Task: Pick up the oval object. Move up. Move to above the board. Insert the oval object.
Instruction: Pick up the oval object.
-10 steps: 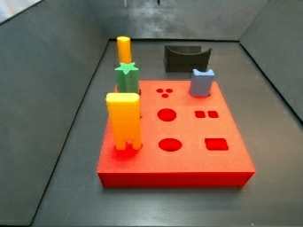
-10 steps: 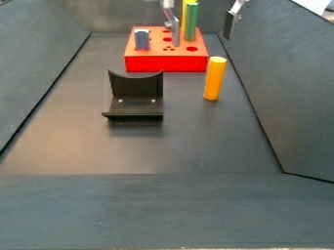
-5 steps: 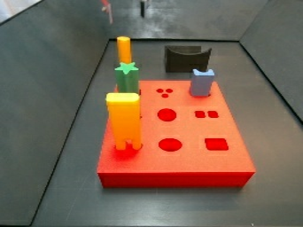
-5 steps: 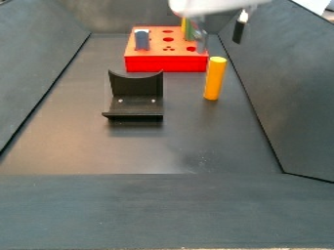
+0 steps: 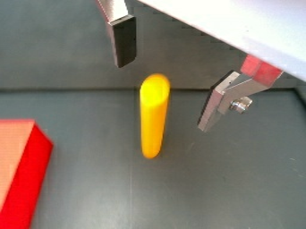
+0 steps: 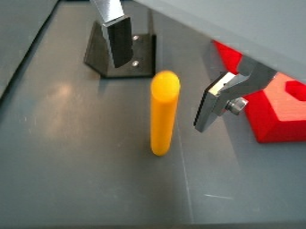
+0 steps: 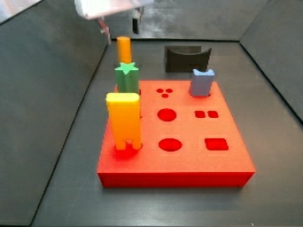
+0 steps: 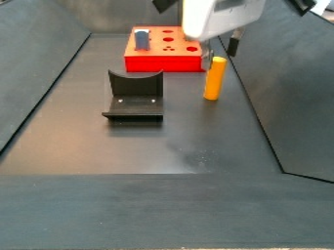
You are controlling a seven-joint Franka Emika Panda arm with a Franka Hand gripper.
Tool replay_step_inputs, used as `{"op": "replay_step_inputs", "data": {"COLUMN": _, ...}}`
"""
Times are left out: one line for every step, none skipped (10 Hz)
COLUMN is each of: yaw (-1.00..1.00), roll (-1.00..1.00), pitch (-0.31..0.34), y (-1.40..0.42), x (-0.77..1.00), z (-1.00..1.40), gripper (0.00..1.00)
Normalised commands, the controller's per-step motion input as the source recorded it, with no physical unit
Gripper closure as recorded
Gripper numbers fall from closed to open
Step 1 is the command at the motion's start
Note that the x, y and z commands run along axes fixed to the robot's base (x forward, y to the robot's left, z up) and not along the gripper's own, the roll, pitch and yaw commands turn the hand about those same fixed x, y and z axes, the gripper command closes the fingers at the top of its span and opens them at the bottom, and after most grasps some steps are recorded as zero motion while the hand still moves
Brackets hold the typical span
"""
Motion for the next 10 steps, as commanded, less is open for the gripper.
{"op": "replay_step_inputs", "data": {"yaw": 0.79, "roll": 0.1, "pitch": -0.016, "y": 0.0, "x": 0.0, "z": -0.35, "gripper": 0.0}}
{"op": "replay_step_inputs", "data": {"yaw": 0.79, "roll": 0.13, "pitch": 0.0, "y": 0.0, "x": -0.01, "z": -0.25, "gripper": 0.0}}
{"op": "replay_step_inputs", "data": {"yaw": 0.76, "roll": 0.13, "pitch": 0.0, "y": -0.01, "x": -0.09, "z": -0.18, "gripper": 0.0}}
{"op": "replay_step_inputs", "data": {"yaw": 0.62, "roll": 0.07, "pitch": -0.017, "y": -0.05, "x": -0.03, "z": -0.19, "gripper": 0.0}}
{"op": "replay_step_inputs", "data": {"yaw": 0.31, "roll": 0.0, "pitch": -0.017, "y": -0.05, "x": 0.0, "z": -0.25, "gripper": 0.0}}
{"op": "replay_step_inputs", "data": {"yaw": 0.1, "roll": -0.01, "pitch": -0.091, "y": -0.1, "x": 0.0, "z": -0.24, "gripper": 0.0}}
{"op": "replay_step_inputs", "data": {"yaw": 0.0, "roll": -0.08, "pitch": -0.139, "y": 0.0, "x": 0.0, "z": -0.34, "gripper": 0.0}}
{"op": "replay_step_inputs", "data": {"yaw": 0.0, "roll": -0.02, "pitch": -0.06, "y": 0.0, "x": -0.01, "z": -0.11, "gripper": 0.0}}
{"op": "replay_step_inputs", "data": {"yaw": 0.0, "roll": -0.01, "pitch": -0.004, "y": 0.0, "x": 0.0, "z": 0.0, "gripper": 0.0}}
{"op": "replay_step_inputs", "data": {"yaw": 0.0, "roll": 0.0, "pitch": 0.0, "y": 0.0, "x": 0.0, "z": 0.0, "gripper": 0.0}}
